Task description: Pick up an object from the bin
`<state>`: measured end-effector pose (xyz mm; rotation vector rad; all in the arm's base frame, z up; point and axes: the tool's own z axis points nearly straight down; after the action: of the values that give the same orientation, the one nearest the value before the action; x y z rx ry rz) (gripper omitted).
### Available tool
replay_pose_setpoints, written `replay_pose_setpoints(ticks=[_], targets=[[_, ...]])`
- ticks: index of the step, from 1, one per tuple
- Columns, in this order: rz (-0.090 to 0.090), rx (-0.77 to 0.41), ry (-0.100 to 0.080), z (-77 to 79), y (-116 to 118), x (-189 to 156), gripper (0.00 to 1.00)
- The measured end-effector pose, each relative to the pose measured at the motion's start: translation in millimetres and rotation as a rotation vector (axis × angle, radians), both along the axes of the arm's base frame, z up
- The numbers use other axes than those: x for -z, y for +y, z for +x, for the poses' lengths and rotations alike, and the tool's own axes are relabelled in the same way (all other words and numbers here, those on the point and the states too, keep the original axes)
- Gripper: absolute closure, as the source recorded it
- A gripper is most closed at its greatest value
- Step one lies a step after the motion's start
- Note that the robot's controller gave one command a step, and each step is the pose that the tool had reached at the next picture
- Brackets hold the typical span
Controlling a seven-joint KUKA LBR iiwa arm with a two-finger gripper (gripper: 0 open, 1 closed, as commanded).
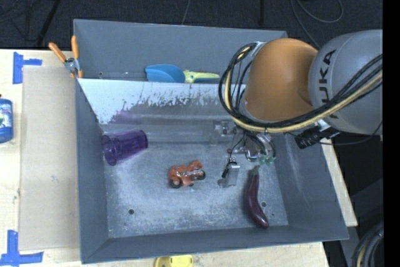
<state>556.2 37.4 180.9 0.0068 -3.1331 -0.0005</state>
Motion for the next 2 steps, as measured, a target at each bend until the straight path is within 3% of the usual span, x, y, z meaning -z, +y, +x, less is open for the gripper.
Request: replay_pose_setpoints(ticks=[1, 2], targets=[[0.0, 0.001, -0.008, 1.6, -0.2, -4.6, 0.0], [0.0, -0.058, -0.015, 19.5, 21.2, 45.1, 0.0]])
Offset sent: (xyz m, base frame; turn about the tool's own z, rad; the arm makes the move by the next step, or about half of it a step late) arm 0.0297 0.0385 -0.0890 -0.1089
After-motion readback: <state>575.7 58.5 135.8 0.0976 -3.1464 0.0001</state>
